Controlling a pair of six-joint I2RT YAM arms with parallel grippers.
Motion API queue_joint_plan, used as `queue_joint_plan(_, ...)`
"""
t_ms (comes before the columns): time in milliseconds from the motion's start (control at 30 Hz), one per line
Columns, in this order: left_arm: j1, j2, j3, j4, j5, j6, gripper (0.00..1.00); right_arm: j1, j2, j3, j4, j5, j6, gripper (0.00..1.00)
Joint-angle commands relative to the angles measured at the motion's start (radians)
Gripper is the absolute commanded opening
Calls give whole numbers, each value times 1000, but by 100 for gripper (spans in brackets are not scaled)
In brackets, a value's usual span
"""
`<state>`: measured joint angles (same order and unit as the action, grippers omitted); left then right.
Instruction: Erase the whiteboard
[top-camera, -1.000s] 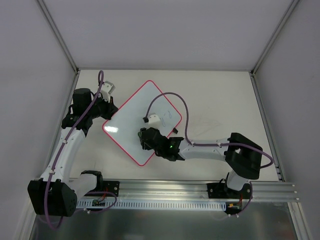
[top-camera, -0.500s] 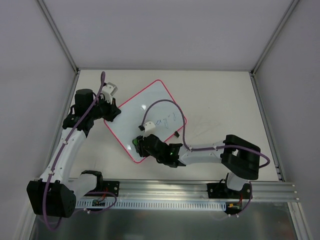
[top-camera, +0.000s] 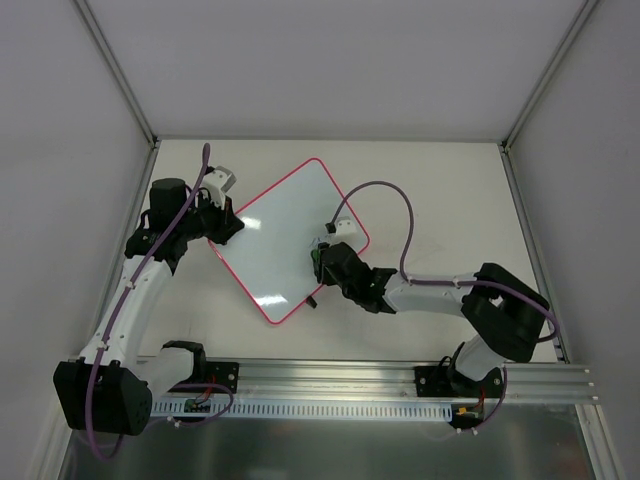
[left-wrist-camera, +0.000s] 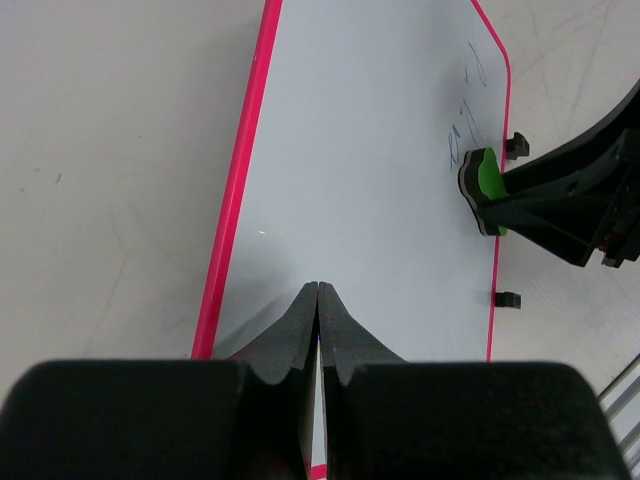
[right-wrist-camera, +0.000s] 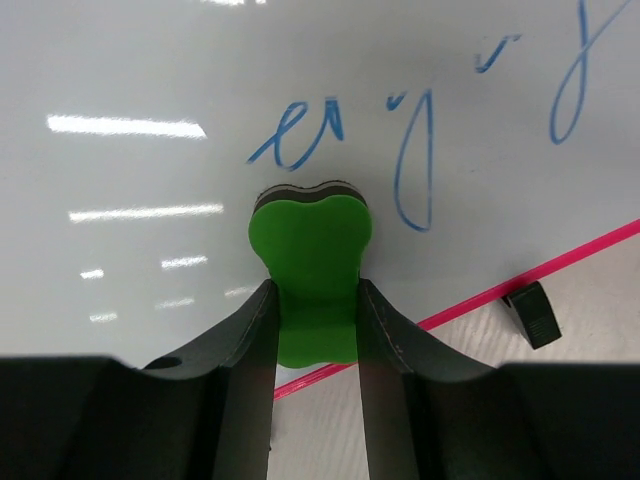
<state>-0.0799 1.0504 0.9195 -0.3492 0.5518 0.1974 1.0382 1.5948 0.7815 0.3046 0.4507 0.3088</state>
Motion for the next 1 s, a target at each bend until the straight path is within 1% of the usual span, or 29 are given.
queue_joint_plan(0, -8, -12, 4, -2, 46, 16, 0, -33, -6, 24, -41, 72, -33, 0)
queue_joint_plan(100, -8, -10, 2, -2, 56, 22, 0, -32, 7, 88, -87, 37, -109, 1)
queue_joint_plan(167, -8, -7, -1, -2, 63, 22, 0, -26, 31, 163, -96, 2, -146, 0)
queue_joint_plan(367, -11, -1, 1, -2, 69, 22, 0, -3, 91, 332, -124, -50, -168, 0)
queue_joint_plan(467, -11, 5, 2, -2, 60, 22, 0, -4, 120, 366, -128, -34, -163, 0)
queue_joint_plan(567, -12, 8, 2, -2, 56, 20, 0, -23, 129, 372, -145, 0, -151, 0)
queue_joint_plan(600, -12, 7, 4, -2, 54, 20, 0, -29, 128, 366, -156, 32, -142, 0)
queue_joint_plan(700, -12, -6, 10, -2, 30, 20, 0, -59, 99, 335, -186, 84, -113, 0)
queue_joint_plan(800, -12, -13, 39, -2, -30, 22, 0, -98, 53, 265, -186, 74, -83, 0)
queue_joint_plan(833, -12, -13, 62, -2, -48, 22, 14, -107, 44, 234, -185, 69, -77, 0)
queue_joint_plan(867, -12, -12, 71, -2, -65, 25, 21, -116, 28, 223, -185, 63, -73, 0)
queue_joint_plan(933, -12, -1, 97, -4, -87, 39, 27, -122, 21, 203, -185, 43, -74, 0)
queue_joint_plan(967, -12, 6, 107, -4, -96, 40, 37, -122, 16, 188, -185, 37, -77, 0)
